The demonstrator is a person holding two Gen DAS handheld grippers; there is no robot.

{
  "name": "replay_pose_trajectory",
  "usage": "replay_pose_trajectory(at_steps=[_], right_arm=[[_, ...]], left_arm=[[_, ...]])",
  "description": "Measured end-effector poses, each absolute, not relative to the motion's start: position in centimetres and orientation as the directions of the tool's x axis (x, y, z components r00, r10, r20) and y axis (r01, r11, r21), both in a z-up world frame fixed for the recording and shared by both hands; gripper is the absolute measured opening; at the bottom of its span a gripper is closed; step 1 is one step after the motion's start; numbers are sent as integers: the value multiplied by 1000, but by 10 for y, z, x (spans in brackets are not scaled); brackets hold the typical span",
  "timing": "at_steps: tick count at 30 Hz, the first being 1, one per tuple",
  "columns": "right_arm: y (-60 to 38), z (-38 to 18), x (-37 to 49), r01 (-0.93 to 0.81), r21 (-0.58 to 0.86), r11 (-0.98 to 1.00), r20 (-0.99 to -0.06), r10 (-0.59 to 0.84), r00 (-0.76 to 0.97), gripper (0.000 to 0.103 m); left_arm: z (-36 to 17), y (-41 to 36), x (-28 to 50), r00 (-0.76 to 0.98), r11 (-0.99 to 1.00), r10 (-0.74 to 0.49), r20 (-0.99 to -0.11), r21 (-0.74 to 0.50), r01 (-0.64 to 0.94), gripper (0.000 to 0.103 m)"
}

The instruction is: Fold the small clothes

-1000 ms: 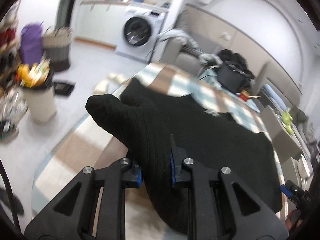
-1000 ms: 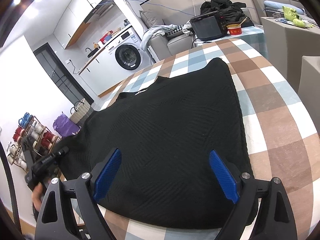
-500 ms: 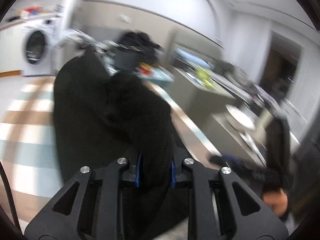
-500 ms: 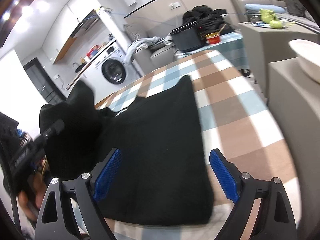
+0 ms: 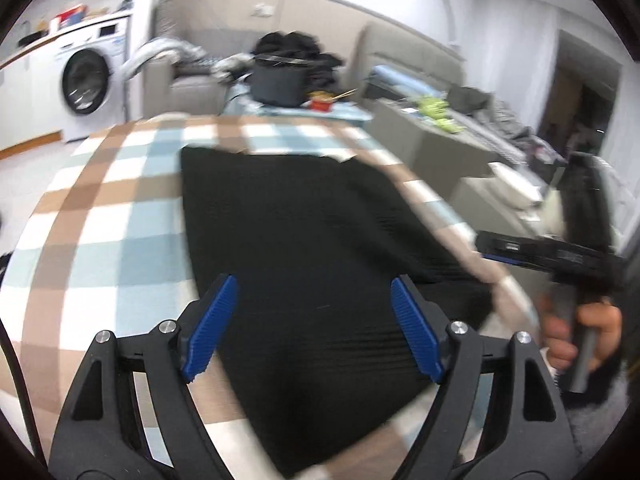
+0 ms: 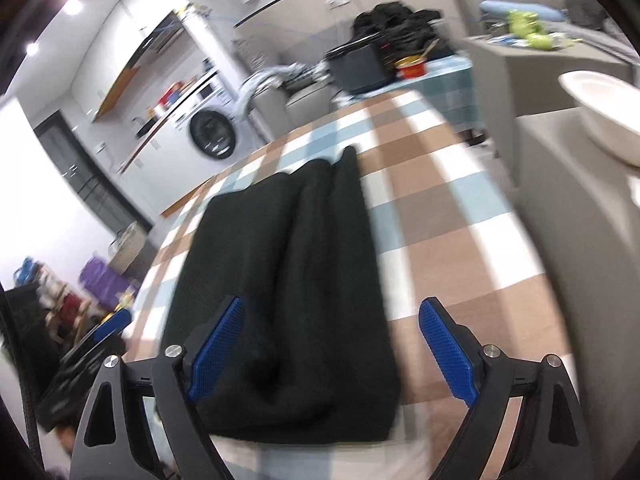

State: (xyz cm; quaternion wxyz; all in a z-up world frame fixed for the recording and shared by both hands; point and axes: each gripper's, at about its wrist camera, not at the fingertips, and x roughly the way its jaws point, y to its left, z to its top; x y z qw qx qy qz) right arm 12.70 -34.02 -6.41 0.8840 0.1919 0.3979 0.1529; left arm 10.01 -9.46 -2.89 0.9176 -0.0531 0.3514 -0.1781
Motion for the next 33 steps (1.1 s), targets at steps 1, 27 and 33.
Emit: replay_pose_trajectory(at_steps=[1,27,33], right_arm=[[-332,-67,129,-145,460,876,-654,445,611,85],[-295,-81,163,-271,423,865,-711,502,492,40],[-299,-97,192,-256,445,858,-723,513,463,37]], left_arm=[[-35,-88,103,686,936,-352,-637,-226,270,77],[-87,-68,145,655,964,-265,-708,-215,159,77],[-90,-71,146,647,965,-262,-717,-209,159,77]])
